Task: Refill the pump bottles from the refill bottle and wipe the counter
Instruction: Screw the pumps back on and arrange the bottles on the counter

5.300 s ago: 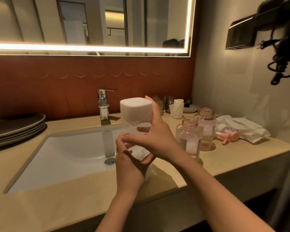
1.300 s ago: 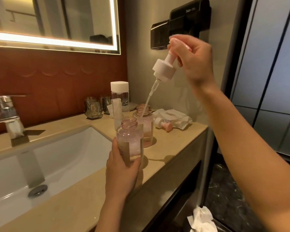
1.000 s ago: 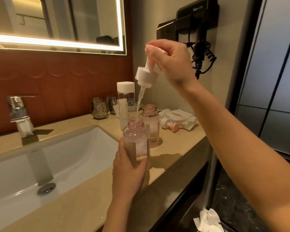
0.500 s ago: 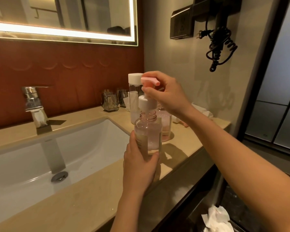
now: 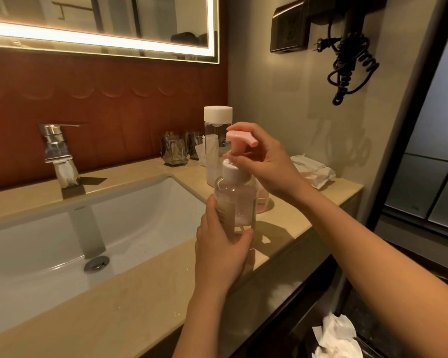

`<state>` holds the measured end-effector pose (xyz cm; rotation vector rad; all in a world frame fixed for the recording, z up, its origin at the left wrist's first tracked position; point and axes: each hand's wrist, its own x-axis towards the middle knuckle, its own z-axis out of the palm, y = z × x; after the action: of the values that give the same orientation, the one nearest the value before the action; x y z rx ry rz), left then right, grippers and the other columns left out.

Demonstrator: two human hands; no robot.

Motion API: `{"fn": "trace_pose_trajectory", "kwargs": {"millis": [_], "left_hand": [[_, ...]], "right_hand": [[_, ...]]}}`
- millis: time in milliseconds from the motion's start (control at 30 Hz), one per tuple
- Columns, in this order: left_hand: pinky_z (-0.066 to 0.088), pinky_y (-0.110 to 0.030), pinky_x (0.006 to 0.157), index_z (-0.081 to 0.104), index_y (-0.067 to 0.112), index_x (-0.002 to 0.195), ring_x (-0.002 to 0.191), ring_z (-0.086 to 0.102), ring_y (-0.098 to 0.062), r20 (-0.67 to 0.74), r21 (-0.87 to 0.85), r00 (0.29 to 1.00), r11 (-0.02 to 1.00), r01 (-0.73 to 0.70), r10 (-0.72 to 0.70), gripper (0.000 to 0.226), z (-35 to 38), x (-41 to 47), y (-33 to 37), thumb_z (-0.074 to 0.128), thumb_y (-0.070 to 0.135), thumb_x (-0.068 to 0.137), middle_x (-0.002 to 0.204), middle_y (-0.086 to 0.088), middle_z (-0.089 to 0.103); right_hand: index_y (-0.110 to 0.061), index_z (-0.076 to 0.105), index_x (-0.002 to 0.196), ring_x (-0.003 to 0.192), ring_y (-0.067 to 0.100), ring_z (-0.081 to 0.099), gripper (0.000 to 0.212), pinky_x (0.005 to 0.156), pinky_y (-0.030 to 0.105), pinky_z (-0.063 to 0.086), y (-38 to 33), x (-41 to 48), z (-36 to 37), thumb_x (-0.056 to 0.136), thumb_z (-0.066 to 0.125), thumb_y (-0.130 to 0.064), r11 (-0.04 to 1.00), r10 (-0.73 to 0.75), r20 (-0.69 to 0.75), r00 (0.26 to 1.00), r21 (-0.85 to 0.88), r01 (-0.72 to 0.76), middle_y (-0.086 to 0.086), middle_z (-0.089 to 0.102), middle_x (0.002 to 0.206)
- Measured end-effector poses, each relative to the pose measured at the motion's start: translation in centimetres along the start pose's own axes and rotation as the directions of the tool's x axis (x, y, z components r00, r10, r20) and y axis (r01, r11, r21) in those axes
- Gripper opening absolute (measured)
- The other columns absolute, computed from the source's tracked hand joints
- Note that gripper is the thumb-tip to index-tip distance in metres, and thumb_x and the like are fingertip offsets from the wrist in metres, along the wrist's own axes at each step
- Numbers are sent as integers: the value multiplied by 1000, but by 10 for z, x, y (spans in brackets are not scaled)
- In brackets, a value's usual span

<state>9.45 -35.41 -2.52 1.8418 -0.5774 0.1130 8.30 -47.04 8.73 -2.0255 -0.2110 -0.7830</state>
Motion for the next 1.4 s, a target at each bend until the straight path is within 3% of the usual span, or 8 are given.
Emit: {"fn": "trace_pose_trajectory", "kwargs": {"millis": [167, 400, 567, 900, 1100, 1200, 1267, 1400], "left_hand": [[41, -43, 105, 19, 40, 142, 131, 36, -14, -19, -2, 1000, 1000, 5, -5, 95, -1, -1, 0, 78, 42, 67, 142, 13, 38], [39, -19, 88, 26, 39, 131, 112, 41, -3, -19, -31, 1000, 1000, 7, -7, 90, -2, -3, 7, 83, 44, 62, 119, 21, 41], [33, -6, 63, 24, 43, 113, 85, 45, 2, -5, -25, 1000, 1000, 3, -3, 76, -5, -5, 10, 82, 40, 65, 93, 30, 37], [33, -5, 63, 23, 43, 112, 82, 44, 3, -2, -33, 1000, 999, -3, 3, 73, -7, -7, 13, 81, 42, 66, 92, 31, 35], [37, -9, 63, 27, 41, 110, 83, 48, 1, -4, -44, 1000, 999, -4, 4, 72, -7, -6, 11, 83, 38, 64, 91, 27, 41], [41, -13, 65, 30, 40, 110, 90, 52, -4, -12, -65, 1000, 998, 8, -9, 71, -6, -5, 9, 83, 37, 63, 96, 22, 47], [40, -12, 64, 31, 39, 110, 91, 52, -5, -14, -70, 1000, 998, 5, -6, 69, -6, -6, 9, 83, 37, 64, 97, 20, 49], [35, -7, 62, 28, 39, 112, 83, 48, 3, -15, -45, 1000, 999, -21, 20, 72, -7, -6, 11, 82, 39, 65, 95, 26, 43]], "right_hand": [[-26, 48, 125, 91, 6, 56, 44, 82, 22, 51, -3, -4, 8, 85, 66, -17, 999, -1, -83, 997, -46, -3, -11, 52, 110], [-19, 63, 111, 96, 13, 59, 34, 81, 26, 53, -4, -12, 11, 81, 67, -36, 995, 26, -144, 989, -93, -39, -6, 64, 103], [-28, 63, 97, 92, 2, 60, 13, 73, 10, 48, -5, -15, 7, 84, 64, -27, 988, 116, 9, 993, 106, -116, -17, 63, 97], [-20, 64, 104, 113, 17, 57, 32, 97, 30, 47, 1, -14, -7, 73, 63, -29, 947, 135, 285, 949, 246, -209, 1, 64, 117], [-22, 59, 107, 89, 0, 59, 39, 69, 8, 48, -5, -15, 11, 72, 76, -27, 993, 109, 32, 994, 52, -110, -14, 61, 97], [-25, 49, 114, 101, 8, 52, 48, 79, 18, 48, -4, -18, 23, 76, 70, -45, 988, 90, -40, 995, -121, -94, -4, 52, 110], [-31, 48, 109, 109, 14, 48, 37, 89, 25, 46, -4, -22, 20, 80, 57, -51, 993, 103, 12, 995, -58, -102, 1, 48, 117], [-22, 50, 128, 109, -7, 50, 34, 85, 6, 41, -2, -32, -1, 96, 44, -31, 978, 123, 235, 964, 135, -158, -13, 55, 121]]}}
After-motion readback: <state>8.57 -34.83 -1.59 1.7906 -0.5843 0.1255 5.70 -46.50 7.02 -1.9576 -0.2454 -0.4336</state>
